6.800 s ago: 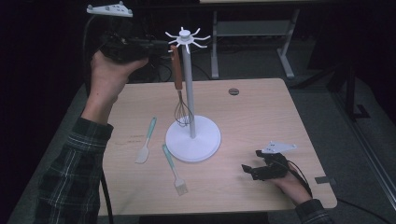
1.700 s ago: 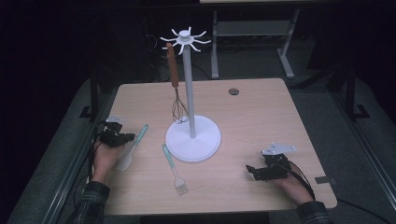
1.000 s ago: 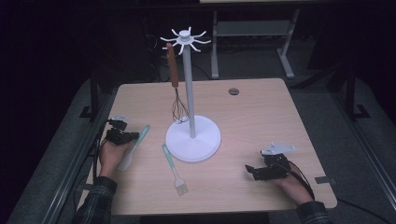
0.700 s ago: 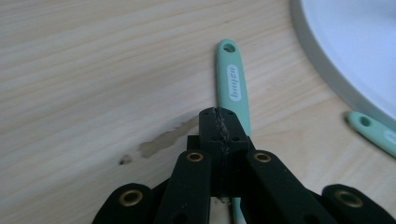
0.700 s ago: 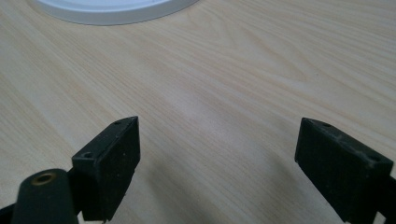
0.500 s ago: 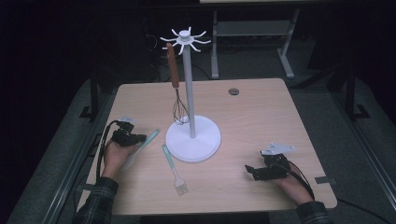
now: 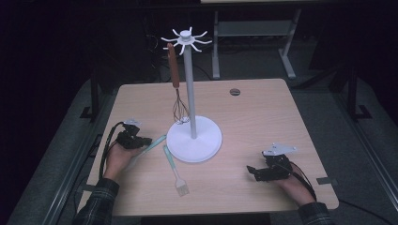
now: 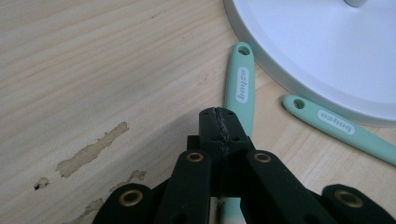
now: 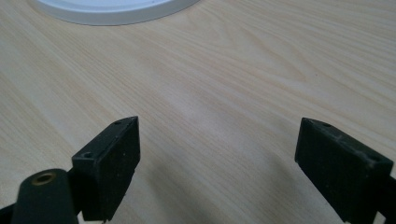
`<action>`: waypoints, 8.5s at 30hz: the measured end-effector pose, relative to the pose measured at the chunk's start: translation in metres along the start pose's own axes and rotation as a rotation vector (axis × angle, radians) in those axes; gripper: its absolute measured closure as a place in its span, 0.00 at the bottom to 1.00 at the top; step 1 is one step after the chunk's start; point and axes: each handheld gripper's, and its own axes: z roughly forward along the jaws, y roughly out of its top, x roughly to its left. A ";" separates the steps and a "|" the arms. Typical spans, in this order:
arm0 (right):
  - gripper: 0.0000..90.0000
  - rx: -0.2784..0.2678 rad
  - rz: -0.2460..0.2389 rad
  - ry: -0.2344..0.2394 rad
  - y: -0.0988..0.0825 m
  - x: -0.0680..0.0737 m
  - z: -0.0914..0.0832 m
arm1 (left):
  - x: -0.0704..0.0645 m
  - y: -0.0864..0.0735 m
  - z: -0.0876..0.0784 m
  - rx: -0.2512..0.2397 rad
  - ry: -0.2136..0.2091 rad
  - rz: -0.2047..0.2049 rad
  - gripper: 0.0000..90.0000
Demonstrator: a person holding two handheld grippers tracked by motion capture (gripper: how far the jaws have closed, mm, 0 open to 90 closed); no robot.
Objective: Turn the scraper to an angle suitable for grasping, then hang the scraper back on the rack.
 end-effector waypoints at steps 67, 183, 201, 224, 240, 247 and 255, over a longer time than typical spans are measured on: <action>0.16 0.002 0.003 -0.005 -0.001 -0.003 -0.003 | -0.023 -0.043 -0.057 -0.106 0.049 -0.052 0.91; 0.94 -0.331 0.226 0.489 0.086 0.057 -0.003 | -0.196 0.041 0.000 -0.214 -0.411 0.241 0.64; 0.94 -0.330 0.098 0.454 0.093 0.052 -0.007 | -0.166 0.018 -0.015 -0.175 -0.312 0.272 0.32; 0.94 -0.339 0.007 0.479 0.132 0.059 -0.013 | -0.126 -0.032 -0.041 -0.168 -0.186 0.198 0.16; 0.94 -0.384 -0.053 0.527 0.184 0.068 -0.025 | -0.117 -0.047 -0.047 -0.162 -0.147 0.152 0.16; 0.94 -0.417 -0.076 0.543 0.207 0.070 -0.032 | -0.117 -0.047 -0.047 -0.165 -0.156 0.144 0.16; 0.94 -0.452 -0.107 0.555 0.237 0.078 -0.038 | -0.115 -0.047 -0.048 -0.168 -0.155 0.138 0.17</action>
